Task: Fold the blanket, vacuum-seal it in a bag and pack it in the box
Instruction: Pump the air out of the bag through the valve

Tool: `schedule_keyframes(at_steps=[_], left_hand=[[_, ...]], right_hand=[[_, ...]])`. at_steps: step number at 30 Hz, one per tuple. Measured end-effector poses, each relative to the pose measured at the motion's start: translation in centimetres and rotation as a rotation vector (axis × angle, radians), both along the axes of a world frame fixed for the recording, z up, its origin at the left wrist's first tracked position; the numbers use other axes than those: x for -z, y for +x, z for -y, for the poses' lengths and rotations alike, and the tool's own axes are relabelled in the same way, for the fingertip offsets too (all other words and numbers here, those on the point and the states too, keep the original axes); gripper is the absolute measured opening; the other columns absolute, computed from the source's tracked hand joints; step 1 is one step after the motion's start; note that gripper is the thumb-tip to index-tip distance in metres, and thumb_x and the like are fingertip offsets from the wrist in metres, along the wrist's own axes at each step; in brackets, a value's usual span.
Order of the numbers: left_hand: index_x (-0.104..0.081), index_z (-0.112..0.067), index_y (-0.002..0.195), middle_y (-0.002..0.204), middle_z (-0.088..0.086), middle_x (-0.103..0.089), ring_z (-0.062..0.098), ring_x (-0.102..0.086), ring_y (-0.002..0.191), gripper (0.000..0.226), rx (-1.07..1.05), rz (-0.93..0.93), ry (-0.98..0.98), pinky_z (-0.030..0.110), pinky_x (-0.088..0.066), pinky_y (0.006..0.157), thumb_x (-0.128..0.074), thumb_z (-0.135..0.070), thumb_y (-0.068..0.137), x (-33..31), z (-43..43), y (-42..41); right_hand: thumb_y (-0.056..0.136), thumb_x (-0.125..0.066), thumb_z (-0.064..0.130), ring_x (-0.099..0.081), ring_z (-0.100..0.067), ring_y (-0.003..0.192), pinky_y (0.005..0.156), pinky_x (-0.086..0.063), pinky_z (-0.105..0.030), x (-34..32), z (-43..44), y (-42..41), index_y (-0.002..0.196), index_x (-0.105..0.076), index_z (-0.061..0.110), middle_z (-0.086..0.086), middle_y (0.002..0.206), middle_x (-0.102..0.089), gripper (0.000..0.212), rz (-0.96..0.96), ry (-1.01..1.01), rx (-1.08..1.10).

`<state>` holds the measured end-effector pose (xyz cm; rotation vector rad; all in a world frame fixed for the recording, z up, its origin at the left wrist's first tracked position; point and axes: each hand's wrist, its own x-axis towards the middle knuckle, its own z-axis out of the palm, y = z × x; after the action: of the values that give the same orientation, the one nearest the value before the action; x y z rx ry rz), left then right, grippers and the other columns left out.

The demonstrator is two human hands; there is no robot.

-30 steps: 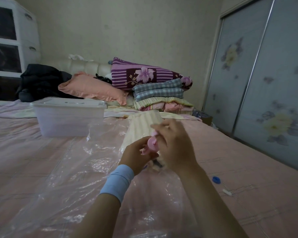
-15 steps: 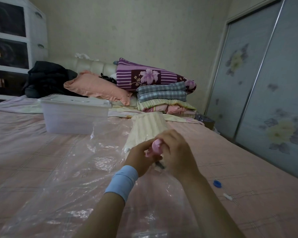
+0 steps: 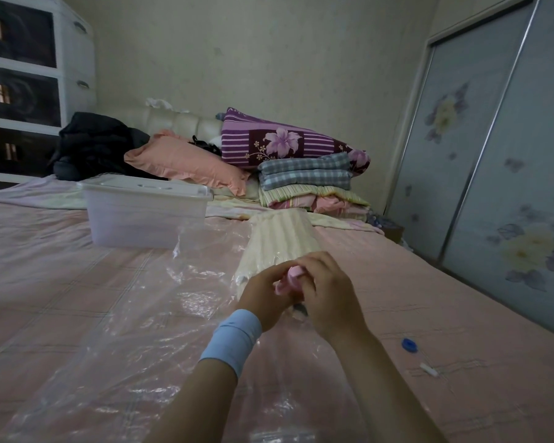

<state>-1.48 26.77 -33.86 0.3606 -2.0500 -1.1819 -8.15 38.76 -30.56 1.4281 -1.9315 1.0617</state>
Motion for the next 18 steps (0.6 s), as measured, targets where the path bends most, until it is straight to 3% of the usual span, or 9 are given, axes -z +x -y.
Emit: schedule_keyframes(at_steps=[2, 4, 8, 10, 15, 18], left_hand=[[-0.064, -0.049, 0.104, 0.1, -0.018, -0.07, 0.007, -0.065, 0.092, 0.039, -0.004, -0.008, -0.004, 0.021, -0.052, 0.083, -0.077, -0.023, 0.077, 0.0, 0.2, 0.0], [-0.063, -0.049, 0.11, 0.104, -0.02, -0.069, 0.008, -0.064, 0.096, 0.047, -0.009, -0.009, -0.034, 0.026, -0.053, 0.088, -0.079, -0.024, 0.074, -0.1, 0.5, 0.1], [-0.061, -0.056, 0.105, 0.104, -0.021, -0.068, 0.009, -0.063, 0.099, 0.049, -0.005, -0.005, -0.042, 0.029, -0.052, 0.092, -0.08, -0.023, 0.072, 0.1, 0.6, 0.0], [-0.062, -0.053, 0.106, 0.103, -0.019, -0.069, 0.009, -0.063, 0.098, 0.048, 0.004, 0.003, -0.037, 0.032, -0.053, 0.092, -0.079, -0.024, 0.073, 0.2, 0.6, -0.2], [-0.065, -0.045, 0.103, 0.095, -0.015, -0.071, 0.005, -0.066, 0.09, 0.034, 0.019, 0.008, 0.011, 0.027, -0.054, 0.084, -0.073, -0.026, 0.076, 0.2, 0.4, -0.2], [-0.065, -0.047, 0.107, 0.1, -0.015, -0.071, 0.007, -0.066, 0.091, 0.044, 0.029, -0.02, 0.04, 0.024, -0.053, 0.084, -0.078, -0.02, 0.075, 0.2, 0.6, -0.1]], right_hand=[[0.098, -0.043, 0.022, -0.058, -0.011, 0.098, 0.084, -0.058, -0.035, -1.7, -0.2, 0.3, 0.11, -0.067, 0.014, 0.002, 0.113, -0.062, 0.028, -0.066, -0.058, -0.012], [0.1, -0.041, 0.021, -0.061, -0.014, 0.1, 0.085, -0.057, -0.027, -4.3, -0.8, 1.0, 0.108, -0.067, 0.011, -0.003, 0.112, -0.064, 0.029, -0.169, -0.236, -0.031], [0.102, -0.049, 0.009, -0.059, -0.015, 0.1, 0.09, -0.048, -0.017, -6.7, -1.3, 1.5, 0.102, -0.068, 0.0, -0.013, 0.104, -0.065, 0.021, -0.251, -0.577, 0.03], [0.101, -0.048, 0.008, -0.06, -0.018, 0.104, 0.092, -0.051, -0.023, -5.0, -0.6, 0.9, 0.106, -0.067, 0.001, -0.013, 0.109, -0.064, 0.02, -0.227, -0.529, 0.003], [0.098, -0.048, 0.016, -0.058, -0.013, 0.101, 0.083, -0.057, -0.04, 0.6, 0.6, -0.5, 0.111, -0.066, 0.014, 0.003, 0.113, -0.06, 0.022, -0.029, -0.043, -0.009], [0.098, -0.048, 0.012, -0.061, -0.014, 0.102, 0.086, -0.057, -0.038, -2.4, 0.1, 0.2, 0.11, -0.067, 0.012, 0.0, 0.111, -0.064, 0.022, -0.094, -0.149, -0.062]])
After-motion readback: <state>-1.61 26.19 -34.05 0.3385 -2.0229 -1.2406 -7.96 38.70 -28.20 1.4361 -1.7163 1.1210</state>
